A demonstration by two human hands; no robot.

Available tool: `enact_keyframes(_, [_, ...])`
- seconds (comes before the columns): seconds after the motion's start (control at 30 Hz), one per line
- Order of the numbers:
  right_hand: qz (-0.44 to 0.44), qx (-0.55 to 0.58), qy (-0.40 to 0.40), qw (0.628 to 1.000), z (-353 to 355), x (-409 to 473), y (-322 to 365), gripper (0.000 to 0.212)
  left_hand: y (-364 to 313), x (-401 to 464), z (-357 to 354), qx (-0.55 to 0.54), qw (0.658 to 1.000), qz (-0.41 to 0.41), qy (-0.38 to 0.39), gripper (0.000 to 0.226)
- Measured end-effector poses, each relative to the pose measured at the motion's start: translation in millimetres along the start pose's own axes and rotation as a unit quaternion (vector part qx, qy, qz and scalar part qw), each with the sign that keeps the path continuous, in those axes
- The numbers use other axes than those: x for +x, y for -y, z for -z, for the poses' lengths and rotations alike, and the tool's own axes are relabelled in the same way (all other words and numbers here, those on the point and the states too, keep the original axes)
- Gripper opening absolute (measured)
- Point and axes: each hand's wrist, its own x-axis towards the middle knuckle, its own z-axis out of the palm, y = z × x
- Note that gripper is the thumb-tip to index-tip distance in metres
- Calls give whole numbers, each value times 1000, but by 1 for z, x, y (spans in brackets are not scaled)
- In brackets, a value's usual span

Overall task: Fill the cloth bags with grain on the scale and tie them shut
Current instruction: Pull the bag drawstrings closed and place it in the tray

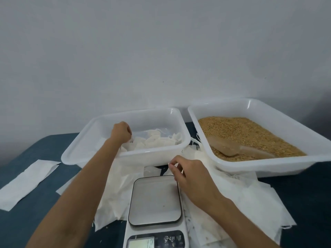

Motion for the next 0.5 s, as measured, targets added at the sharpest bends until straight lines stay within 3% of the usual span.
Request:
enact_keyframes(0.07, [-8, 2, -5, 1000, 1, 1, -3, 15, 0, 0, 0, 26, 999, 0, 35, 14])
enact_keyframes(0.13, [-18, 11, -19, 1000, 3, 2, -6, 17, -2, -2, 4, 17, 1000, -14, 20, 16])
enact_keyframes(0.23, [-36, 29, -37, 998, 6, 5, -10, 19, -13, -20, 18, 5, 997, -63, -50, 17])
enact_keyframes(0.37, [-50, 96, -69, 992, 14, 8, -10, 22, -41, -93, 27, -128, 959, -201, -155, 9])
enact_keyframes(0.43, [-45, 155, -93, 982, 19, 10, -8, 24, -53, -138, 22, -148, 942, -275, -122, 12])
enact_keyframes(0.5, [-32, 205, -100, 973, 23, 11, -6, 25, -63, -173, 11, -134, 936, -322, -40, 11])
